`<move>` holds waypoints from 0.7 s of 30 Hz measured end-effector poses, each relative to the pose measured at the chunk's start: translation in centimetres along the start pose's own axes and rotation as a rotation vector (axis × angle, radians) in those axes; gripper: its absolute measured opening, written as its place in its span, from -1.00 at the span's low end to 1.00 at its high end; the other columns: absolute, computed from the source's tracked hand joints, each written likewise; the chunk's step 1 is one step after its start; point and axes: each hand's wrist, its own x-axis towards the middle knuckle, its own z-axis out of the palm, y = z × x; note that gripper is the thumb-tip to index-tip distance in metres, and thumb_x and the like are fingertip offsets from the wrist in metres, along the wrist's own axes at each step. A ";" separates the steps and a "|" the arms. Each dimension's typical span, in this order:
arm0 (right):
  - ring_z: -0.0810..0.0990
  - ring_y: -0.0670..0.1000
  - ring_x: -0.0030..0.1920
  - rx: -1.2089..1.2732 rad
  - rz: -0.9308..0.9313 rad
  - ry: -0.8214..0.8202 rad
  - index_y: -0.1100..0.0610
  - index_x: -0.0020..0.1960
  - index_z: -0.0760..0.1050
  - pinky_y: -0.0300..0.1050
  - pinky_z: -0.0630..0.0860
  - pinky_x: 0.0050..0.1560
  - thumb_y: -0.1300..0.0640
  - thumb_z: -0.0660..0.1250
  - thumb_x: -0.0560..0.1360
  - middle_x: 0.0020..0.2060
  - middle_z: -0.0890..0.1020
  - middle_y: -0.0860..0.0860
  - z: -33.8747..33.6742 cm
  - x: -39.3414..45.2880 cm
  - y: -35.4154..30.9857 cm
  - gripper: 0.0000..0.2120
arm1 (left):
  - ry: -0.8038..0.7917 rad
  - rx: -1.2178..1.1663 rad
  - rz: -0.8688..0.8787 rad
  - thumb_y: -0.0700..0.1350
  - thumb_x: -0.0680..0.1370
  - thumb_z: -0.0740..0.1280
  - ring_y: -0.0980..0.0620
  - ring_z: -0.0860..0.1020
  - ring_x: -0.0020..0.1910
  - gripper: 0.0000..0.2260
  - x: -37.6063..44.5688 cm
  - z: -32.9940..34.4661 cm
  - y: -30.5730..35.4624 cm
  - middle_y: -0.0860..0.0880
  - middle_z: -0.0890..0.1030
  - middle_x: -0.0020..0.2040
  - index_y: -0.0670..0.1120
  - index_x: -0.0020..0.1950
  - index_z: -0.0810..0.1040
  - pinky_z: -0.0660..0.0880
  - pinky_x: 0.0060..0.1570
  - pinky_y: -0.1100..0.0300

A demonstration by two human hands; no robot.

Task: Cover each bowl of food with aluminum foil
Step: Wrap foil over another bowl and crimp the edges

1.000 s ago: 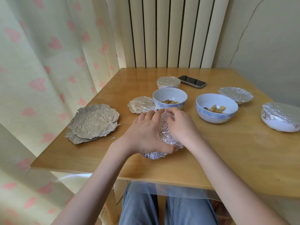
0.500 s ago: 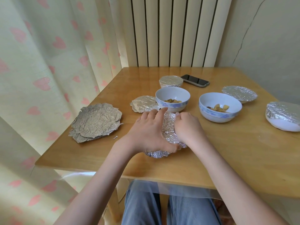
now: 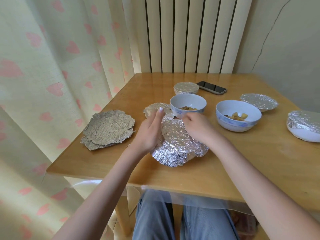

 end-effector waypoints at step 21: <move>0.51 0.11 -0.25 0.227 0.134 0.026 0.37 0.18 0.47 -0.09 0.40 -0.24 -0.04 -0.05 0.66 -0.28 0.54 0.15 -1.1 -0.6 1.0 -0.48 | -0.100 -0.068 -0.002 0.43 0.50 -0.08 0.12 0.31 0.46 -0.23 0.5 -0.8 -1.5 0.04 0.36 0.49 -0.03 0.52 0.31 0.19 0.45 0.14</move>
